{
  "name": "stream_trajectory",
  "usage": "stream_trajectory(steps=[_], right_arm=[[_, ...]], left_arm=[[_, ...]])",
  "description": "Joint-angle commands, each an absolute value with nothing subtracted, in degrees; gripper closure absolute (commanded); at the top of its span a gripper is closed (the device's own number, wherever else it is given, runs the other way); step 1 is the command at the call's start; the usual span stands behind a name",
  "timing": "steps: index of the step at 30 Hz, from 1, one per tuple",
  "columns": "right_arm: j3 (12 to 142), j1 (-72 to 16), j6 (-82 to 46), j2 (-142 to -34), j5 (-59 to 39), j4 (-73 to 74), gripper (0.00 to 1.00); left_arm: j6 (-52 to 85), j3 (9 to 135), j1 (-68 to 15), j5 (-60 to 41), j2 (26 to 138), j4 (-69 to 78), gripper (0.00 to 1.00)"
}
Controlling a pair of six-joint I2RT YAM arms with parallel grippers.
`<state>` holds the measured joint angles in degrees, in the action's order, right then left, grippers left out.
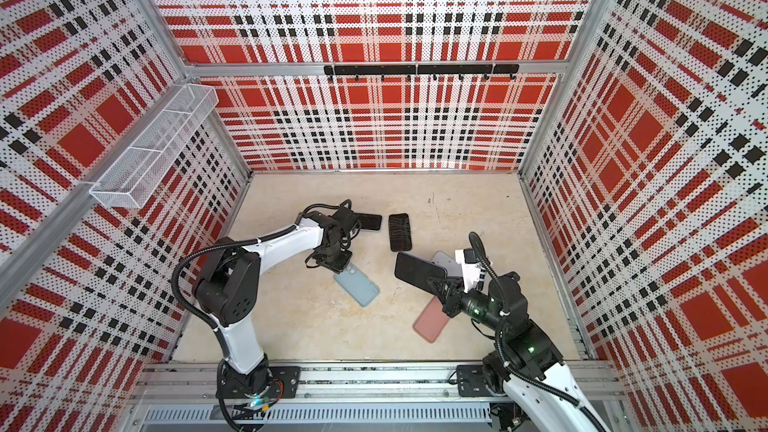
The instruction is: Put the phone into the phone case
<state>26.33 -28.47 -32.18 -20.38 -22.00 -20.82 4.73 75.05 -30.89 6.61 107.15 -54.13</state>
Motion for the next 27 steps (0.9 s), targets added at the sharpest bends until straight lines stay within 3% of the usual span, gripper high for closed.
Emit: stream_trajectory(steps=[1, 8, 15, 22, 27], right_arm=[[29.17, -28.28, -30.74, -18.43, -22.31, -17.86, 1.0], [28.75, -28.23, -31.11, -17.42, -22.21, -18.19, 1.0], [28.49, -28.29, -30.84, -19.02, -22.49, -18.81, 1.0], [25.78, -28.28, -32.32, -21.93, -22.56, -16.52, 1.0], [23.84, -28.29, -35.0, -28.3, -25.58, -11.2, 1.0]], left_arm=[[1.84, 75.35, -30.25, 6.79, 110.39, -52.03, 0.62], [1.44, 74.89, -28.62, 5.46, 112.83, -50.55, 0.73], [8.17, 75.17, -28.39, 3.11, 111.64, -50.52, 0.99], [20.13, 72.91, -29.57, 0.75, 106.83, -52.27, 1.0], [32.03, 71.09, -33.24, 4.44, 103.33, -56.13, 1.0]])
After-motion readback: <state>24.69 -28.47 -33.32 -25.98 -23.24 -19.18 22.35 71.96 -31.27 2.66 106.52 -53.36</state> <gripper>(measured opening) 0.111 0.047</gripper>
